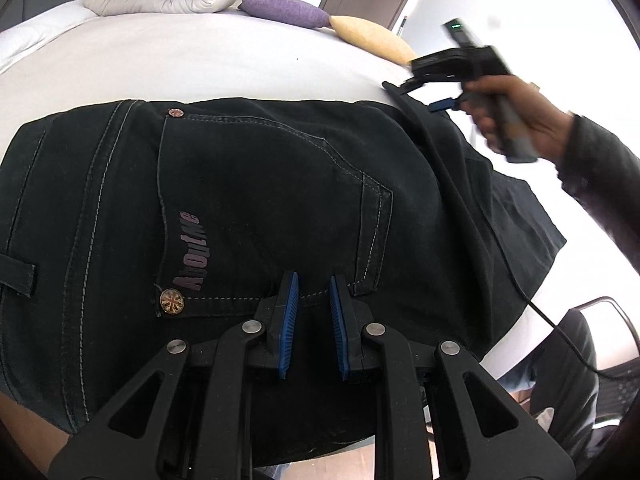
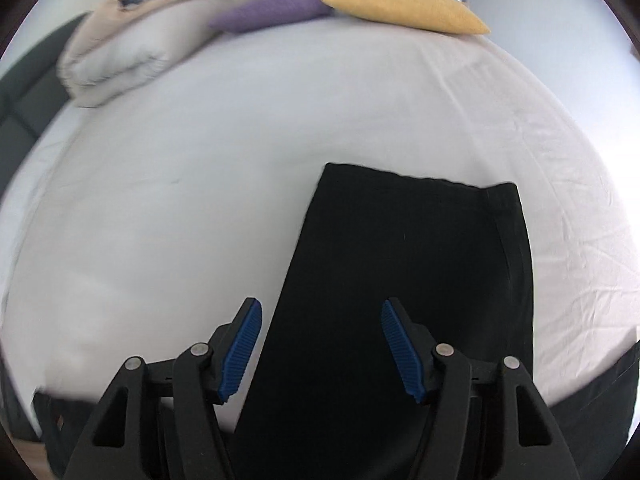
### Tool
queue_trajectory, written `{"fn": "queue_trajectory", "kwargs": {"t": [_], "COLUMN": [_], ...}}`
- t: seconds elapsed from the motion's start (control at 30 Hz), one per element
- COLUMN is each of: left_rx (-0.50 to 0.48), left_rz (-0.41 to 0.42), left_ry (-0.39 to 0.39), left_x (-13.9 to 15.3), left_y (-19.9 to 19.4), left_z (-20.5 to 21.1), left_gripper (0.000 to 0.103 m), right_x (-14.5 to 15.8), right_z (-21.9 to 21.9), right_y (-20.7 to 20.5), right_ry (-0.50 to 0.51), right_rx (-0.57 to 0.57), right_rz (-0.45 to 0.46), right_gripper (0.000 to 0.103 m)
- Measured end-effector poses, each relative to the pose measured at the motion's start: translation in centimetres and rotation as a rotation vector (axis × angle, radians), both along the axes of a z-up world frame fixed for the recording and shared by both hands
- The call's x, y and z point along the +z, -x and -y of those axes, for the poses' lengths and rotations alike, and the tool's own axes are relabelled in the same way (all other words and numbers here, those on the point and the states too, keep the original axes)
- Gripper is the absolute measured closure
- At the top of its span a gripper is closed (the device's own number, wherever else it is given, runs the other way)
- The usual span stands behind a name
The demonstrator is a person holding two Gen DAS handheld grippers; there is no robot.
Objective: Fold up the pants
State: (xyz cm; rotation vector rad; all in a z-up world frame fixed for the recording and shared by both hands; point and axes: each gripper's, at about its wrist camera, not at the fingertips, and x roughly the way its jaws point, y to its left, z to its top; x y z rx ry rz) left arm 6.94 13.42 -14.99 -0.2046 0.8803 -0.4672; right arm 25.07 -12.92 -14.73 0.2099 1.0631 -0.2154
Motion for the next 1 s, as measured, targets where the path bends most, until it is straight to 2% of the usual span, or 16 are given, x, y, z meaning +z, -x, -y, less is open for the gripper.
{"fn": "queue_trajectory", "kwargs": {"t": [0.13,0.2,0.23,0.27,0.3,0.37,0.47,0.53,0.7,0.77,0.83,0.9,1.0], "left_rx": [0.001,0.000,0.001,0.002,0.002,0.003,0.004,0.006,0.008,0.010,0.012,0.014,0.018], "left_rz": [-0.003,-0.001,0.000,0.000,0.001,0.001,0.000,-0.001,0.001,0.002,0.001,0.000,0.000], "left_ry": [0.025,0.026,0.028,0.029,0.028,0.025,0.026,0.024,0.018,0.015,0.014,0.012,0.010], "left_x": [-0.3,-0.3,-0.2,-0.2,-0.2,-0.3,-0.3,-0.2,-0.3,-0.2,-0.2,-0.2,-0.2], "left_y": [-0.1,0.2,0.1,0.2,0.1,0.1,0.1,0.1,0.1,0.1,0.1,0.2,0.2], "left_z": [-0.1,-1.0,-1.1,-1.2,-1.2,-1.2,-1.3,-0.9,-0.5,-0.4,-0.3,-0.2,0.0], "left_gripper": [0.087,0.087,0.087,0.087,0.087,0.087,0.087,0.087,0.087,0.087,0.087,0.087,0.087], "right_x": [-2.3,-2.3,-2.2,-2.1,-1.8,-1.2,1.2,3.0,5.3,4.9,3.8,1.6,-2.0], "right_z": [-0.2,-0.6,-0.5,-0.4,0.0,1.3,3.9,6.1,14.1,16.9,19.5,21.5,23.6], "right_y": [-1.9,-1.8,-1.7,-1.5,-1.3,-0.3,2.6,5.9,16.9,22.6,26.6,31.1,35.7], "right_ry": [0.062,0.094,0.095,0.089,0.070,0.012,-0.059,-0.117,-0.275,-0.343,-0.409,-0.469,-0.577], "right_rx": [-0.015,0.002,0.011,0.017,0.020,0.006,-0.029,-0.065,-0.232,-0.330,-0.413,-0.513,-0.621], "right_rz": [-0.066,-0.045,-0.034,-0.029,-0.026,0.003,0.094,0.174,0.364,0.420,0.455,0.465,0.463], "right_gripper": [0.029,0.037,0.054,0.077,0.087,0.096,0.098,0.099,0.099,0.099,0.099,0.100,0.100]}}
